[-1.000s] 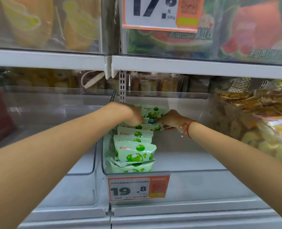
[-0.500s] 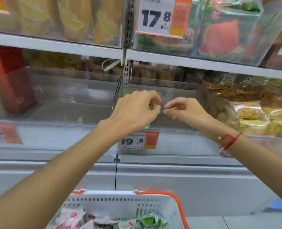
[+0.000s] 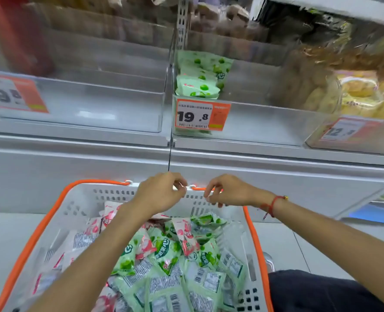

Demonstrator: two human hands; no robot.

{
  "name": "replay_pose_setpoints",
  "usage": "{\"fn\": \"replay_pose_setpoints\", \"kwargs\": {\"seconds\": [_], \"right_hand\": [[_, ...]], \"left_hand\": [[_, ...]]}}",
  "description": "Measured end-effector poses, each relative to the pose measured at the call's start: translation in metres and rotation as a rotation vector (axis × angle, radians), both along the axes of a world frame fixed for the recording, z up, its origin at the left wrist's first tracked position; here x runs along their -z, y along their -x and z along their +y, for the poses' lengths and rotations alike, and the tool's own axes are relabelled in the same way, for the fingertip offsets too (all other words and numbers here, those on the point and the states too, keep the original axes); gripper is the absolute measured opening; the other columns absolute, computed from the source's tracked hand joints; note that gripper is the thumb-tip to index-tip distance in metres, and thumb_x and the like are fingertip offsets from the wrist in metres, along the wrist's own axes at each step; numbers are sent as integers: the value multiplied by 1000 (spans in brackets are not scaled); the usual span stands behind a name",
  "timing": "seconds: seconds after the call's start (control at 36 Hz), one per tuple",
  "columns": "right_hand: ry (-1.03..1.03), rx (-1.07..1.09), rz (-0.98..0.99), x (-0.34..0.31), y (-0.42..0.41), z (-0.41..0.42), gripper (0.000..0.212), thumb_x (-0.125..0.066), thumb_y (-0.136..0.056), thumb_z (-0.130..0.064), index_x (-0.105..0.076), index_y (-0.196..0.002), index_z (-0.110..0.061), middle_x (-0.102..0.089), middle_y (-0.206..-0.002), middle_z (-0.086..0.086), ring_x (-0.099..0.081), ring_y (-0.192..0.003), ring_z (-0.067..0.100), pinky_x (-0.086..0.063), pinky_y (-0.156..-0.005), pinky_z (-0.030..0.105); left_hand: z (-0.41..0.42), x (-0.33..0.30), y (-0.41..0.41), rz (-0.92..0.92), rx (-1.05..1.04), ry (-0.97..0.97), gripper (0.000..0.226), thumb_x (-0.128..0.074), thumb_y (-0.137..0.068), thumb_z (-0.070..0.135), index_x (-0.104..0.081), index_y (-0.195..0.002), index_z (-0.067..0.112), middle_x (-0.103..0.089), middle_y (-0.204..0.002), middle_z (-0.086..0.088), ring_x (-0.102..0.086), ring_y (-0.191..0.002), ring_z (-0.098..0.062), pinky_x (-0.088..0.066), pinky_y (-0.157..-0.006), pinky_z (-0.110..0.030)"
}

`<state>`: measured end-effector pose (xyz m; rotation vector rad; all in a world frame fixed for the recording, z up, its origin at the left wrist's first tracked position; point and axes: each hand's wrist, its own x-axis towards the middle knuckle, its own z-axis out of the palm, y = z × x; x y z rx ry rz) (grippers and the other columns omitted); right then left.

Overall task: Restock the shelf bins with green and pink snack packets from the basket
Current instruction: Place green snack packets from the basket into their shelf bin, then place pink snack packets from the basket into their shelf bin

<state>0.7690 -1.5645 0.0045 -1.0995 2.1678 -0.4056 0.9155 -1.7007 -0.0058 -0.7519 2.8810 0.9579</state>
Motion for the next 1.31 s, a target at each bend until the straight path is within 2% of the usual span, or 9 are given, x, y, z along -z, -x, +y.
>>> {"fn": "replay_pose_setpoints", "kwargs": {"seconds": [0.17,0.31,0.36,0.42,0.53,0.61,0.75,0.94,1.31], "right_hand": [[-239,-27,-19,83,-17,-4,28,-57,-92,-18,-61,-118,-8,-61,-117,4,-57,-106,19,-44,-88,23],[-243,149,-139,142,-38,-10,34,-44,-99,-31,-40,-67,-20,-45,-66,-2,-50,-58,12,-38,-52,17],[-251,170,-245,156,-50,-13,24,-45,-99,-25,-57,-90,-7,-61,-79,14,-63,-71,32,-42,-50,18],[-253,213,-273,167,-57,-12,43,-54,-94,-19,-48,-125,10,-60,-115,29,-64,-93,40,-55,-76,37],[-225,351,-286,181,-51,-9,49,-79,-73,-25,-52,-111,-13,-65,-110,12,-64,-100,29,-54,-87,41],[-231,361,-376,181,-28,-6,45,-87,-62,-23,-52,-89,-23,-57,-94,2,-57,-93,22,-53,-87,32],[-183,328,-547,124,-19,-6,37,-76,-79,-23,-62,-112,-14,-67,-109,2,-61,-97,13,-50,-77,19],[39,160,-637,27,-41,-30,35,-65,-89,-30,-58,-119,-13,-68,-109,0,-63,-99,11,-49,-96,30],[548,84,-496,-142,-109,-144,22,-60,-92,-18,-62,-106,0,-72,-97,12,-67,-75,12,-55,-68,22]], "left_hand": [[-4,88,-13,-284,72,75,31,-45,-98,28,-57,-127,28,-56,-135,6,-52,-122,-19,-42,-100,-39],[16,143,-26,-440,131,191,39,-33,-101,44,-64,-116,25,-61,-123,-4,-55,-113,-27,-39,-96,-38],[21,157,-28,-461,98,228,51,-23,-100,53,-63,-121,28,-54,-131,-2,-46,-122,-27,-28,-104,-39],[23,166,-27,-437,31,234,58,-19,-98,58,-64,-119,28,-52,-133,-1,-43,-124,-26,-25,-105,-38],[26,164,-18,-373,-74,133,41,-42,-93,57,-69,-105,29,-62,-119,3,-46,-119,-24,-25,-104,-37],[29,154,-14,-246,-122,45,21,-51,-95,41,-64,-93,24,-68,-100,0,-56,-104,-23,-35,-93,-35],[20,121,-19,-45,-20,-225,13,-37,-102,28,-36,-90,24,-50,-67,6,-48,-59,-15,-38,-60,-31],[-29,53,-44,266,-84,-474,19,-42,-101,17,-42,-85,25,-49,-71,0,-45,-68,-18,-39,-67,-44],[-140,-117,-95,936,-519,255,25,-38,-88,52,-57,-83,37,-61,-80,15,-54,-79,-6,-43,-71,-31]]}}
